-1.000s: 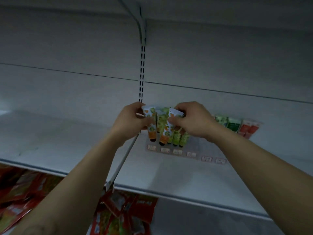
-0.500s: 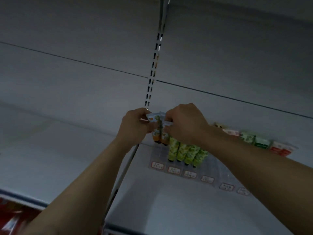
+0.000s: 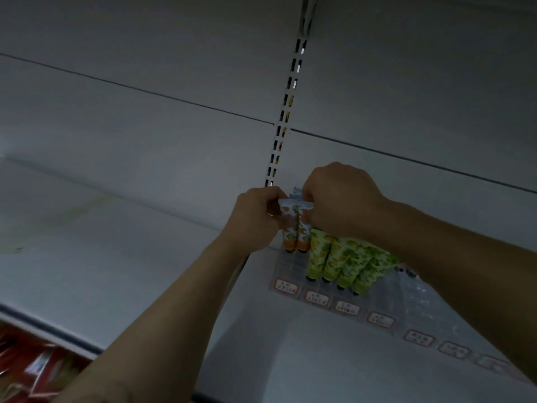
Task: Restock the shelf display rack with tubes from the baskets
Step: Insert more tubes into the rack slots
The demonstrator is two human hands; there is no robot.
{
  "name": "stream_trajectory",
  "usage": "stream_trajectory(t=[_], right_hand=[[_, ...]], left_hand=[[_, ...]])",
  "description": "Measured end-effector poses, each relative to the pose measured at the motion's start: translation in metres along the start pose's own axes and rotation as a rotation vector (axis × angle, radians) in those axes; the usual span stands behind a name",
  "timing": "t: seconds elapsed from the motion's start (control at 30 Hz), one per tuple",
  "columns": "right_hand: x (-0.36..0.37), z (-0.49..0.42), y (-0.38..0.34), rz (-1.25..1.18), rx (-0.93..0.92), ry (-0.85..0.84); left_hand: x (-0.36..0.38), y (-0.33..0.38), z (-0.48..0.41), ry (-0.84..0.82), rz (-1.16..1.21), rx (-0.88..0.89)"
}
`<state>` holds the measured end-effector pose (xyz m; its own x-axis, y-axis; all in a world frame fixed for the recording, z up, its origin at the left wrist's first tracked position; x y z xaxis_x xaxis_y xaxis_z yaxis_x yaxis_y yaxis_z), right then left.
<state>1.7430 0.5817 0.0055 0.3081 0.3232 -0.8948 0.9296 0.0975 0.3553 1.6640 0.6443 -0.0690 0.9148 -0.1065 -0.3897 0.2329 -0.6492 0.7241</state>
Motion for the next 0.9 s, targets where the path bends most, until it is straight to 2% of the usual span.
stream_trajectory(t=[0.13, 0.33, 0.53, 0.73, 0.9], right_hand=[[0.003, 0.004, -0.005, 0.052, -0.006, -0.012], [0.013, -0.001, 0.013, -0.079, 0.123, -0.069], [0.019, -0.018, 0.013, -0.006, 0.062, -0.082], [0.024, -0.027, 0.004, 0.03, 0.05, -0.197], [0.028, -0.028, 0.006, 0.02, 0.024, -0.23]], left_hand=[[0.0, 0.001, -0.004, 0.007, -0.134, 0.023], [-0.004, -0.002, -0.001, 0.049, -0.126, 0.022], [-0.008, -0.007, 0.006, -0.081, 0.0, 0.006], [-0.009, 0.001, 0.01, -0.066, -0.056, 0.046], [-0.005, 0.01, 0.007, -0.076, -0.11, 0.075]])
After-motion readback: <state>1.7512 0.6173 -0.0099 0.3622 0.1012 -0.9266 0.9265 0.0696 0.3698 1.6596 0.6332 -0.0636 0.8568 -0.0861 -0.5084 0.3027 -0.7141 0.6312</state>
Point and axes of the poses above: each hand's wrist, its own z-axis away from the middle knuckle, its own x-axis out of the palm, y = z × x, the point moved 7 cm from there along -z, towards the middle knuckle, and after that the axes turned 2 degrees about -x, right-handed, at the moved point
